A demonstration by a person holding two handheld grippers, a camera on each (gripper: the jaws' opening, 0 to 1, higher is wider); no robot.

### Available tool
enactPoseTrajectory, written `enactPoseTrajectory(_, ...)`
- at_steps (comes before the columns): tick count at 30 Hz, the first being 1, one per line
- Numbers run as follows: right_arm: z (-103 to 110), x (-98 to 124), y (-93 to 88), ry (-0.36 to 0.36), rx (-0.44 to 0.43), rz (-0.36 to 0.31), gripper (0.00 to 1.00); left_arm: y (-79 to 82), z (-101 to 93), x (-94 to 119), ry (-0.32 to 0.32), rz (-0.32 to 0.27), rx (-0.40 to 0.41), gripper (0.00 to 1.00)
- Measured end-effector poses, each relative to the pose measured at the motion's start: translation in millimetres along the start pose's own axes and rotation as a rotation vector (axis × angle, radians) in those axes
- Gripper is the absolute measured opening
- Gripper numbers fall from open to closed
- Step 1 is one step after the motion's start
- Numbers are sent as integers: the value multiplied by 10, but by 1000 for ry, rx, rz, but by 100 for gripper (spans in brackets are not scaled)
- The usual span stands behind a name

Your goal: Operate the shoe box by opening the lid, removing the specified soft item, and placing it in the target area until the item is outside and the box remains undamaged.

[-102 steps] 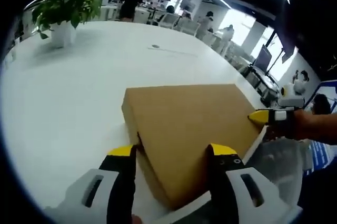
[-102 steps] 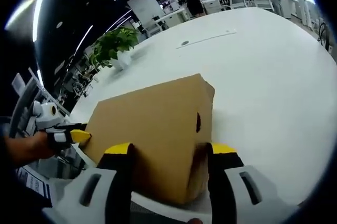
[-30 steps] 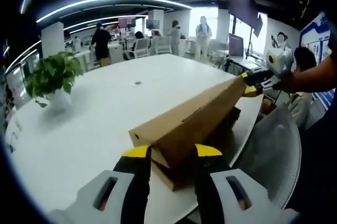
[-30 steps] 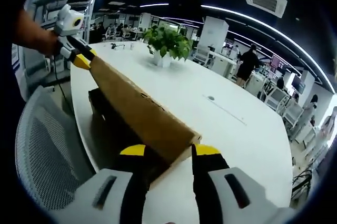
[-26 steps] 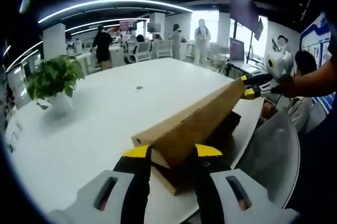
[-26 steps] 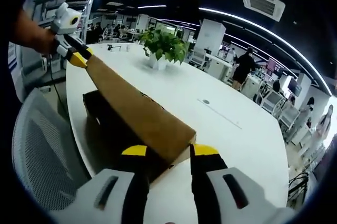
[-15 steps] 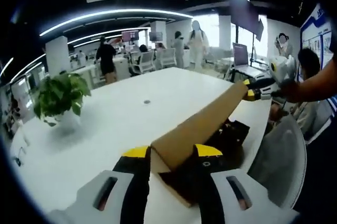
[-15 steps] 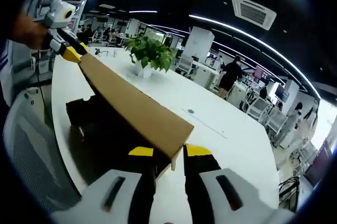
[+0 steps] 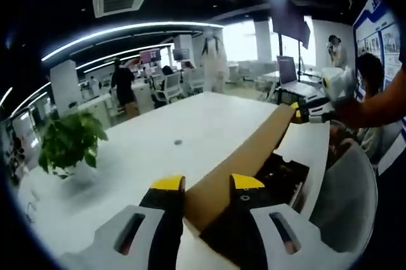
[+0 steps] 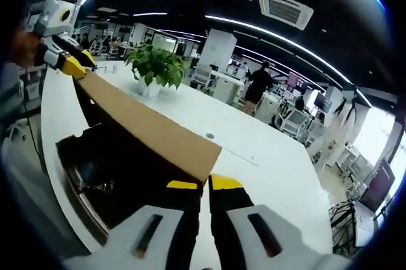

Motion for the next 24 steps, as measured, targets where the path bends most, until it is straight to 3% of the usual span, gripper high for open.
enactPoseTrajectory(2,-14,-34,24,-2,3,10,1,65,10,79,19,-34,5,29)
enactPoseTrajectory(5,-46,-93,68,2,2,21,1,58,57,297,107,-59,-4,30)
enactPoseTrajectory(7,-63,-141,94,4,7,29,1,-83,53,464,165,-54,43,30)
enactPoseTrajectory(8,-72,-166,109,5,7,34,1,-248,30,534,190,-16,85,29)
enactPoseTrajectory(11,-87,-221,137,5,6,42,1,-703,-49,542,161,88,208,24)
enactPoseTrajectory(12,-88,-233,140,5,9,44,1,-956,-123,501,123,168,291,21)
enactPoseTrajectory(14,-99,-261,147,6,13,44,1,-1253,-247,387,52,251,388,16)
enactPoseTrajectory(18,-110,-296,168,13,29,49,1,-1399,-338,195,41,266,382,15)
enactPoseTrajectory(24,-129,-362,193,17,42,54,1,-1519,-358,-14,20,350,374,13)
Point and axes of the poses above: the point that each gripper's makers call its tool centre point, and the gripper's own axes: x roughly backward along the fingers, z roughly to its left, y roughly out of its top, the point moved 7 cm from there along x, roughly backward along the fingers, and after that the axes turned 11 degrees about -y, right-handed, at the moved point
